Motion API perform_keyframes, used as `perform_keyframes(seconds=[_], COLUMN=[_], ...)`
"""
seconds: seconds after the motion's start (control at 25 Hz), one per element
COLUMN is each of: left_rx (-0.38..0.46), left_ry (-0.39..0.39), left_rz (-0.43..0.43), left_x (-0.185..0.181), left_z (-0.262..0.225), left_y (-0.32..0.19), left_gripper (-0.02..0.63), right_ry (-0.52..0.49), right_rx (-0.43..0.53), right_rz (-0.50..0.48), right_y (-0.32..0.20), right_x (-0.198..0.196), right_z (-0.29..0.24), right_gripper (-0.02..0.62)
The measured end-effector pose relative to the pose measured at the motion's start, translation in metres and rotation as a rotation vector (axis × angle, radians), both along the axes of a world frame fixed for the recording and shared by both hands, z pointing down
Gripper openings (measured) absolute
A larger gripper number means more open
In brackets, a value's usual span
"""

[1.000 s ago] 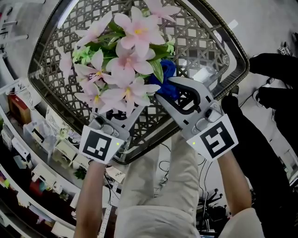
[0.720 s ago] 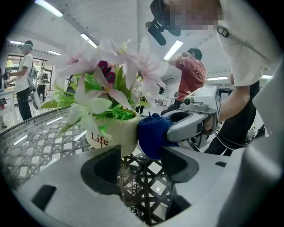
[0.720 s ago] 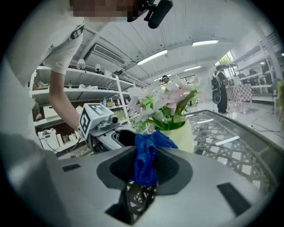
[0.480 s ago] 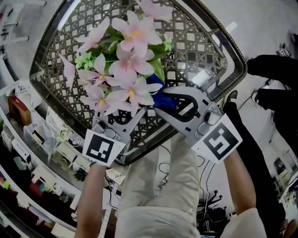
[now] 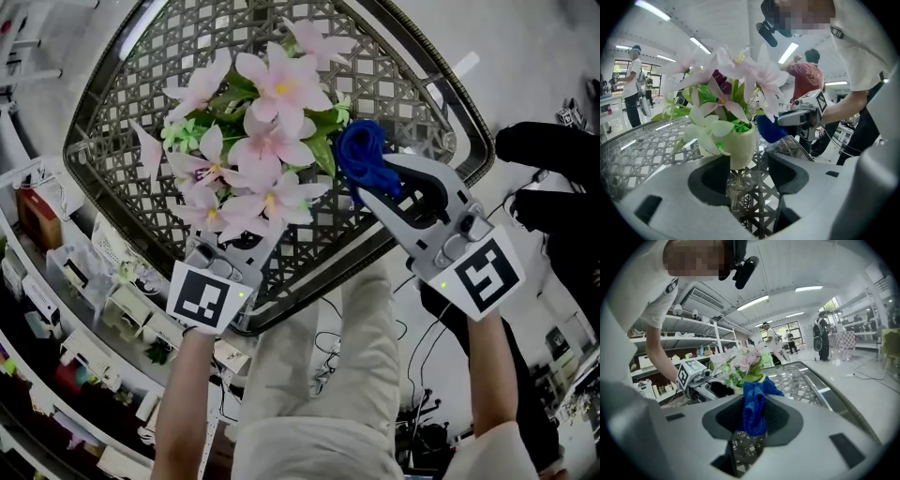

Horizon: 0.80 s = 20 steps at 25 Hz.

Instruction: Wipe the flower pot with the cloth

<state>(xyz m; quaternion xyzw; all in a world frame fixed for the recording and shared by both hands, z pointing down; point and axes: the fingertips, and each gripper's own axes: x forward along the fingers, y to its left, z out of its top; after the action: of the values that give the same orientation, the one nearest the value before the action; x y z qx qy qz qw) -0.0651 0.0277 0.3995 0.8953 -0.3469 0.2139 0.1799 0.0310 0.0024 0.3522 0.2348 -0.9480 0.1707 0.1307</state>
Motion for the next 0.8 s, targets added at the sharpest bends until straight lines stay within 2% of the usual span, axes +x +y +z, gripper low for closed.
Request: perform_keyframes(seconds=[0.28,0.64,0.8], left_rx=[0.031,0.042,0.046], left_ry=[-0.044,-0.064,-0.068], left_rz=[-0.048,-0.063,-0.072], left_x=[-0.011,-0.013,-0.014], left_z=[0.003,0.004,0.004], left_y=[-0.013,-0.017,-0.017], left_gripper=[0.13,0.104,0.103], right_ry=[-0.012,-0.072,-0.072], right_rx=[0.056,0.086,0.128], right_rz=[-0.015,-0.013,-0.073], right_y=[-0.05,-0.1,-0.109], right_x=[-0.007,-0.033,-0.054], right_z=[0.006,0.013,0.008], right_gripper=[0.121,0.121,0.12])
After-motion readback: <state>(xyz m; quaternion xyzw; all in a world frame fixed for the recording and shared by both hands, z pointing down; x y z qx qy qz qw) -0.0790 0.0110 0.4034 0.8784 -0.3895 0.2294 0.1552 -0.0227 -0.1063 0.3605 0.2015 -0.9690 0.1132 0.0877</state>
